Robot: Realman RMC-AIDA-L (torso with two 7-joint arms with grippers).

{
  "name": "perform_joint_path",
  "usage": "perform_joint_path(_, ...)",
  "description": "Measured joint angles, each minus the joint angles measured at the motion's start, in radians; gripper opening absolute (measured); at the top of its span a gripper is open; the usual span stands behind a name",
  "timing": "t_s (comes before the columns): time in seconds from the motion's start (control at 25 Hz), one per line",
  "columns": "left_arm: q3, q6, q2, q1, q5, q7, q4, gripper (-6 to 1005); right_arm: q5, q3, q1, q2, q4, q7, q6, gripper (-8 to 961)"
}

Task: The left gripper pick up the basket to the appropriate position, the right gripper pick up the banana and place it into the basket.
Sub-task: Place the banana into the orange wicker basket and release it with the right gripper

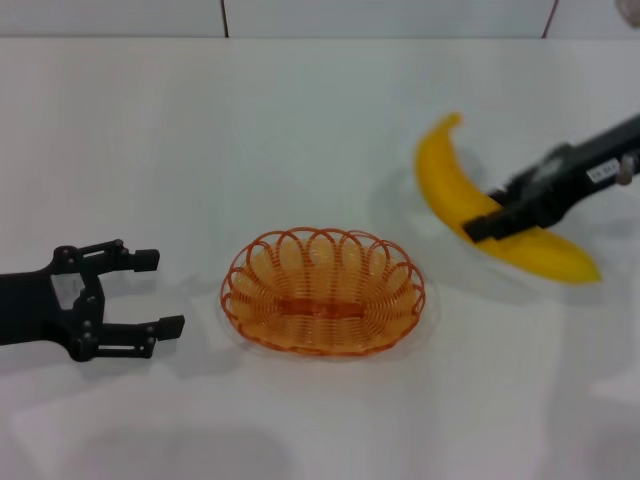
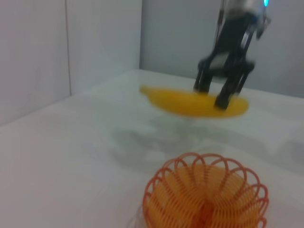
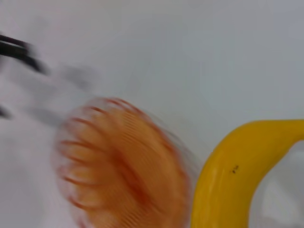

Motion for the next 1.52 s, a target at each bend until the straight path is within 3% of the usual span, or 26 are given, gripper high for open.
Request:
perform_joint_path(0.12, 0.000, -0.004, 0.007, 0.004, 0.001, 0.010, -0.020, 908, 0.174, -0.070, -0.011, 0.002, -0.050, -0.075, -0.050, 502)
perform_joint_path(0.28, 0.000, -0.003, 0.020, -0.004, 0.013, 0.013, -0.051, 908, 0.330, -0.257, -0.024, 0.002, -0.073, -0.125, -0.009, 503)
perform_joint_path(0.44, 0.000, -0.001, 0.022, -0.006, 0.017, 0.015, -0.053, 908, 0.386, -0.435, -0.025, 0.004, -0.032, -0.160, 0.115, 503)
perform_joint_path(0.6, 0.002, -0.001, 0.020, -0.015, 0.017, 0.015, -0.054, 908, 0.387, -0.539, -0.011, 0.004, 0.028, -0.149, 0.231, 504)
perform_joint_path(0.92, 0.000, -0.004, 0.015, -0.025, 0.016, 0.015, -0.063, 908, 0.377, -0.583, 0.027, 0.003, 0.115, -0.140, 0.295, 505)
perform_joint_path(1.52, 0.005, -0.002, 0.013, -0.037, 0.016, 0.009, -0.071, 908, 0.377, -0.573, 0.054, -0.003, 0.205, -0.140, 0.304, 507)
